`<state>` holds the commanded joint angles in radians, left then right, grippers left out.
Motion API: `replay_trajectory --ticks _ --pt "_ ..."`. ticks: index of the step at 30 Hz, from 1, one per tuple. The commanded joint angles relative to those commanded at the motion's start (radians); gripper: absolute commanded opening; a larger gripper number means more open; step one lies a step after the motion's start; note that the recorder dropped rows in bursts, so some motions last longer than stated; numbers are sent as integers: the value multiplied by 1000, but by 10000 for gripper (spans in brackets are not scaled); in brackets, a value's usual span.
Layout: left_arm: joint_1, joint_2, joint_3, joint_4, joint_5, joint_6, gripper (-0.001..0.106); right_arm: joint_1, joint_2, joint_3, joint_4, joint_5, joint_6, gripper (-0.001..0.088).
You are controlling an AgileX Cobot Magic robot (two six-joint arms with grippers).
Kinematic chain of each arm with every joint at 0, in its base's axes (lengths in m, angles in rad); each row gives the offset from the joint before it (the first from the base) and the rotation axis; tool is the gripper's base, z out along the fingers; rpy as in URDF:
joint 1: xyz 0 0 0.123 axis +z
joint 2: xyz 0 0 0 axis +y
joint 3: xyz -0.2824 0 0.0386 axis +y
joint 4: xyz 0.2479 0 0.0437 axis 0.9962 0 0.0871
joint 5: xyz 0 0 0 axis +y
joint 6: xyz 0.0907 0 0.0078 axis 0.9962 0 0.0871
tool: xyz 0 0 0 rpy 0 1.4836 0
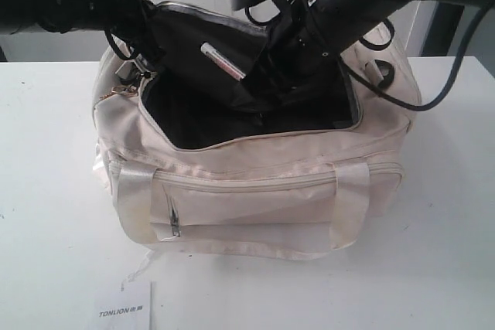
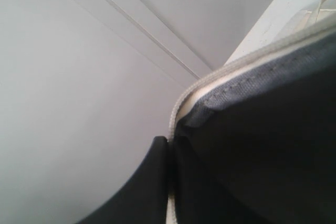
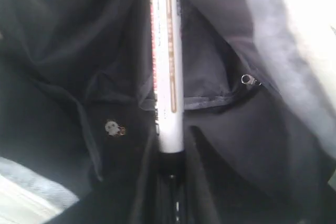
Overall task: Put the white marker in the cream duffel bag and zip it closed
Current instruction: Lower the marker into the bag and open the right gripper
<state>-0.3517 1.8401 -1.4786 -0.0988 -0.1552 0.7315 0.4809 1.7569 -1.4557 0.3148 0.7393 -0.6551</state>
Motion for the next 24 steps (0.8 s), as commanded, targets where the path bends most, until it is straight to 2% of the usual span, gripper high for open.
replay_trajectory --ticks 11,13,14,15,20,24 --pt "0 0 0 0 0 0 0 0 49 0 -5 -15 -17 13" --pt "0 0 0 0 0 0 0 0 49 0 -5 -15 -17 116" --pt "0 0 0 0 0 0 0 0 49 0 -5 -10 -17 275" --pt "0 0 0 0 0 0 0 0 49 0 -5 -4 -17 353" --pt "0 0 0 0 0 0 0 0 35 0 2 42 -10 375" --pt "0 0 0 0 0 0 0 0 -43 0 2 135 34 373"
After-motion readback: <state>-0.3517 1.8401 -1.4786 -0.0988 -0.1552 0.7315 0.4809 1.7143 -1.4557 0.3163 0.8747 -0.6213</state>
